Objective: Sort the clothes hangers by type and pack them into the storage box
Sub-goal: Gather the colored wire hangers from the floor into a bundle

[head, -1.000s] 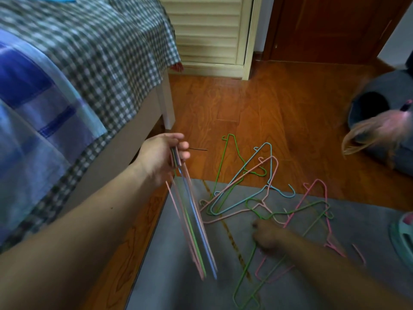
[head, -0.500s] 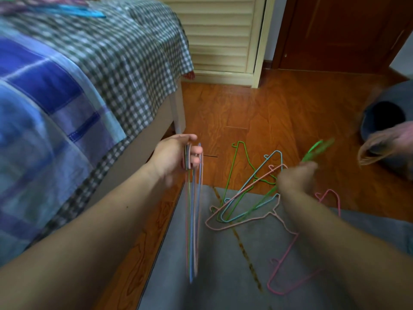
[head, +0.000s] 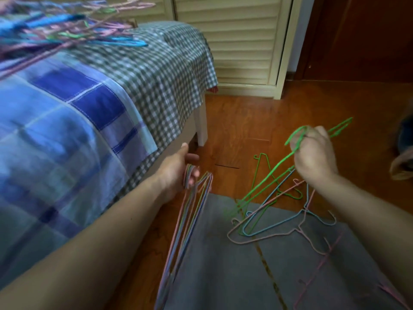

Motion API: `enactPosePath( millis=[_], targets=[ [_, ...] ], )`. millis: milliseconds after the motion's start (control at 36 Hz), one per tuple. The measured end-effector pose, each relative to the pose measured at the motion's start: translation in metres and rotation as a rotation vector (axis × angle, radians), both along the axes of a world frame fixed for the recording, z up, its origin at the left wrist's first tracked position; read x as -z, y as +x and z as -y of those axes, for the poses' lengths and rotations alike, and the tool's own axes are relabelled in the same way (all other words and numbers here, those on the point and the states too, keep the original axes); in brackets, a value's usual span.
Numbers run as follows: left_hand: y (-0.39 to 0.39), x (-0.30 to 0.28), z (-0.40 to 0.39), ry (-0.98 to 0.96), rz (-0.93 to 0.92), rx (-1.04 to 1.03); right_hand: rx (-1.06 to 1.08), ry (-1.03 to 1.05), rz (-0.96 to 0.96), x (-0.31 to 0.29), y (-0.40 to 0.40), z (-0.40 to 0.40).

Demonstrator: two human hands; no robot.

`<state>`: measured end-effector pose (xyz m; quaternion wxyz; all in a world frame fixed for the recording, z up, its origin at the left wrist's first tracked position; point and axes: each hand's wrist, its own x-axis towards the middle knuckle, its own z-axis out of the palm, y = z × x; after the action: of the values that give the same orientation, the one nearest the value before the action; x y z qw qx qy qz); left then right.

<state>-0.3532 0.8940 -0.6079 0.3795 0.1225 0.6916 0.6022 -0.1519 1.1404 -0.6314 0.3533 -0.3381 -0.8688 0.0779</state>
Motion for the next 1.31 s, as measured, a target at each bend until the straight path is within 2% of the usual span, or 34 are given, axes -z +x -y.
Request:
enactPosePath(
  millis=[56,139,250,333,417,583,722,778,833,889,1028,1139,1222,1306],
  targets=[
    [0.003,-0.006,0.003,-0.02,0.045,0.071,-0.132,-0.082,0.07,-0.002,-0.005,0.005],
    [0.009,-0.015,0.003,-0.013,0.075,0.157,-0.155,-0.095,0.395,-0.007,-0.023,0.031],
    [0.013,-0.023,-0.004,0.011,0.087,0.215,-0.449,-0.213,0.377,-0.004,-0.049,0.065],
    [0.018,-0.029,-0.008,0.024,0.109,0.267,-0.604,-0.109,0.406,0.0,-0.062,0.082],
    [0.027,-0.033,-0.011,0.031,0.132,0.363,-0.663,0.182,0.429,0.012,-0.069,0.091],
    [0.046,-0.035,-0.021,0.084,0.124,0.448,-0.411,0.109,0.447,0.035,-0.064,0.079],
    [0.069,-0.018,-0.038,0.109,0.063,0.389,-0.129,0.005,0.298,0.051,-0.044,0.075],
    [0.08,-0.009,-0.047,0.1,0.074,0.356,0.011,-0.094,0.311,0.071,-0.021,0.069],
    [0.09,0.001,-0.055,0.077,0.07,0.339,0.091,-0.261,0.404,0.105,0.01,0.059],
    [0.1,0.011,-0.062,0.045,0.047,0.336,0.129,-0.372,0.59,0.139,0.049,0.05],
    [0.115,0.025,-0.073,-0.021,0.01,0.324,0.283,-0.488,0.922,0.186,0.166,0.035],
    [0.121,0.031,-0.079,-0.041,0.026,0.333,0.411,-0.646,1.019,0.2,0.232,0.032],
    [0.127,0.031,-0.084,-0.048,0.028,0.333,0.334,-0.612,1.11,0.212,0.253,0.037],
    [0.133,0.033,-0.091,-0.062,0.009,0.319,0.28,-0.541,1.11,0.221,0.258,0.035]
  ],
)
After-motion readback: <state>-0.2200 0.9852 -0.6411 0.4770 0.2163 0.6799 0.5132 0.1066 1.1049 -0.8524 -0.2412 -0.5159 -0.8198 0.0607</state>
